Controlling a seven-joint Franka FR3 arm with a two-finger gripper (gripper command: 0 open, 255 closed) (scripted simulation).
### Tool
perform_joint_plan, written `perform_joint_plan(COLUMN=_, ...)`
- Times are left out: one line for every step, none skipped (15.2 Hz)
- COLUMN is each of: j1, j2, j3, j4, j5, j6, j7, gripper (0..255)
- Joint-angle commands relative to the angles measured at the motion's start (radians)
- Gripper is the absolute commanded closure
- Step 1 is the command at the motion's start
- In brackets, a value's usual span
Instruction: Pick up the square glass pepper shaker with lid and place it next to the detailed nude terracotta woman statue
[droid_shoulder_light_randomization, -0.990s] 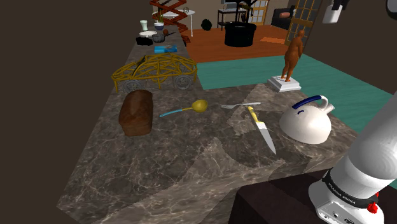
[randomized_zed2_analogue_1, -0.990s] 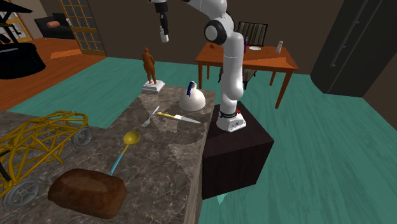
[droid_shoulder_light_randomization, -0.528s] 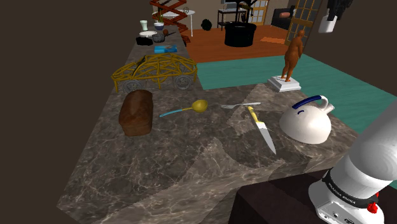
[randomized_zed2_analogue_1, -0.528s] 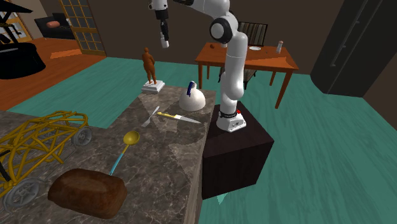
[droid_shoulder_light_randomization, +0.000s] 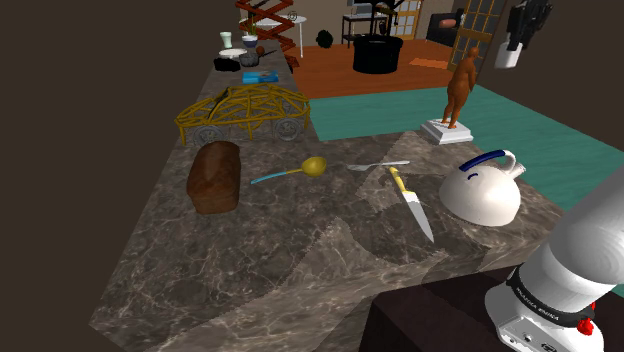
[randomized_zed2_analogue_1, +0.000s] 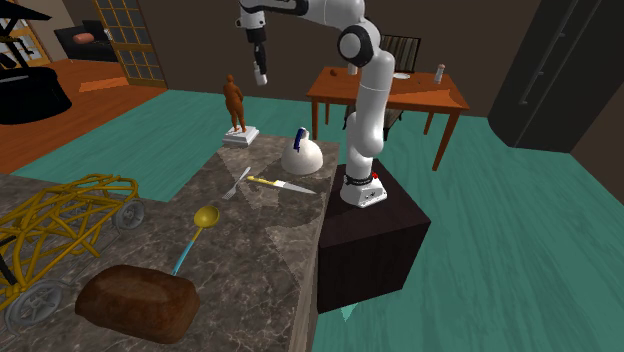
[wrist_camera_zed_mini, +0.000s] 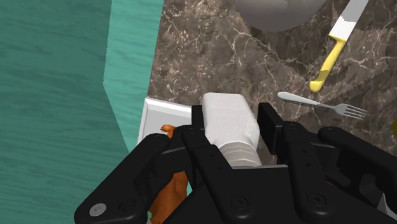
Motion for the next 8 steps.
perform_joint_plan(j1=0.002, j2=-0.013, j3=0.004, j4=-0.04, j5=-0.006, j6=0.029, j7=0.008, gripper=255)
perform_joint_plan(j1=0.002, j2=-0.019, j3=0.006, j4=-0.059, j5=-0.009, j6=0.044, j7=0.011, gripper=255)
perform_joint_plan(j1=0.003, j2=-0.025, j3=0.007, j4=-0.079, j5=-0.012, j6=0.058, j7=0.014, gripper=255)
perform_joint_plan(j1=0.003, j2=-0.03, j3=0.008, j4=-0.098, j5=-0.015, j6=0.072, j7=0.016, gripper=255)
perform_joint_plan(j1=0.003, j2=-0.035, j3=0.009, j4=-0.116, j5=-0.017, j6=0.086, j7=0.019, gripper=255)
perform_joint_plan(j1=0.003, j2=-0.04, j3=0.01, j4=-0.134, j5=-0.019, j6=0.101, j7=0.021, gripper=255)
perform_joint_plan(j1=0.003, j2=-0.045, j3=0.01, j4=-0.152, j5=-0.021, j6=0.114, j7=0.023, gripper=255)
perform_joint_plan(j1=0.003, j2=-0.049, j3=0.011, j4=-0.17, j5=-0.024, j6=0.128, j7=0.025, gripper=255)
